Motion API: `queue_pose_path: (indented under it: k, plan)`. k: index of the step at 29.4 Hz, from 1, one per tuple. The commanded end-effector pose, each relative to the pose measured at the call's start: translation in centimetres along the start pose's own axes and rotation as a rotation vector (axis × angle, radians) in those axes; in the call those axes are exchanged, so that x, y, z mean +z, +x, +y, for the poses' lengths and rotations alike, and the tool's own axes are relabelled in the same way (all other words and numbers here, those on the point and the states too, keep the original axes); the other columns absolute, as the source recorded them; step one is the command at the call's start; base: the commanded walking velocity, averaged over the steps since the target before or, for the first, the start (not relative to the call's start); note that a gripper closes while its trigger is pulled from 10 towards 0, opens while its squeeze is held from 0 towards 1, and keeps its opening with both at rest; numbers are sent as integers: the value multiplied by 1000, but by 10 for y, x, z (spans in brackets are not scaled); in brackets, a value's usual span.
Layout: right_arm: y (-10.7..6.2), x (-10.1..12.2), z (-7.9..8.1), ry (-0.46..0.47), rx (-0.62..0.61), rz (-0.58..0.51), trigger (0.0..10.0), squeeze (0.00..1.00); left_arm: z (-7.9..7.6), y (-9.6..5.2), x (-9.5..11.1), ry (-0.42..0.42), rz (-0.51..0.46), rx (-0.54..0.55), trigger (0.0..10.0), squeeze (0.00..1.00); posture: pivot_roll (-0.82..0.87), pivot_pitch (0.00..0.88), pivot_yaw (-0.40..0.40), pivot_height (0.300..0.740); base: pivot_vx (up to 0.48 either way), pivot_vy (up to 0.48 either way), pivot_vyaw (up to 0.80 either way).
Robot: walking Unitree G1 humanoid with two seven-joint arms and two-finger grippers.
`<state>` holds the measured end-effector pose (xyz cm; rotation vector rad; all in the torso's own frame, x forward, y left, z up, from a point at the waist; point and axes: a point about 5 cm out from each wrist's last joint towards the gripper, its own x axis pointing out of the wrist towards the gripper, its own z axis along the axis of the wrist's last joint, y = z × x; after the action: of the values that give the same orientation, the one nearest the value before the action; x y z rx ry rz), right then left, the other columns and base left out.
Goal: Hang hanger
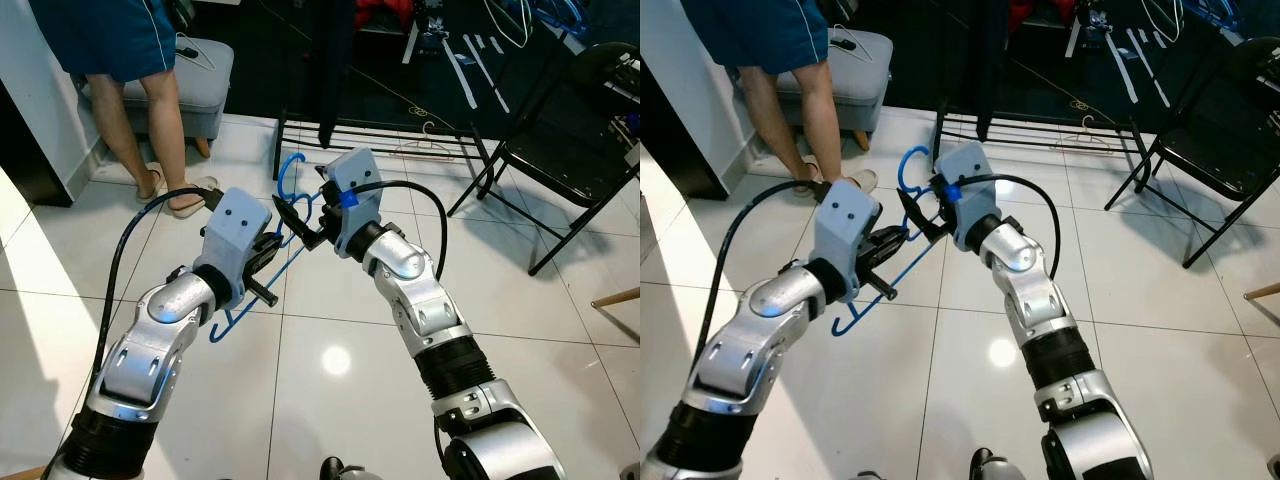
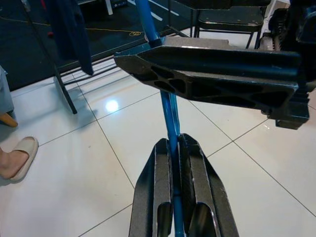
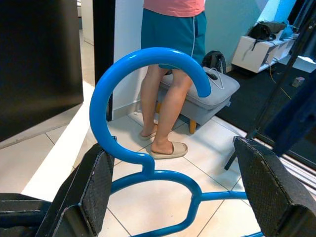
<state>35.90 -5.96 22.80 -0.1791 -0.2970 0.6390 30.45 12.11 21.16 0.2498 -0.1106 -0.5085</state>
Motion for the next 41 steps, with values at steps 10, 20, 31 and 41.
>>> queue_pose_path:
  k: [10, 20, 31, 41]
  plan:
    - [10, 14, 36, 71, 152, -96, 10000, 0, -9, 14, 3, 19, 25, 39, 0, 0, 0, 206, -75, 740, 0, 0, 0]
    - [11, 17, 41, 47, 147, -115, 10000, 0, -12, 18, 5, 17, 20, 46, 0, 0, 0, 206, -75, 740, 0, 0, 0]
    - [13, 19, 27, -3, 14, -109, 6392, 0, -19, 19, 9, -28, -1, 8, 0, 0, -3, 217, -73, 740, 0, 0, 0]
    - [14, 19, 22, 2, -38, -98, 0, 0, -21, 20, 9, -30, -3, -1, 0, 0, -3, 221, -72, 740, 0, 0, 0]
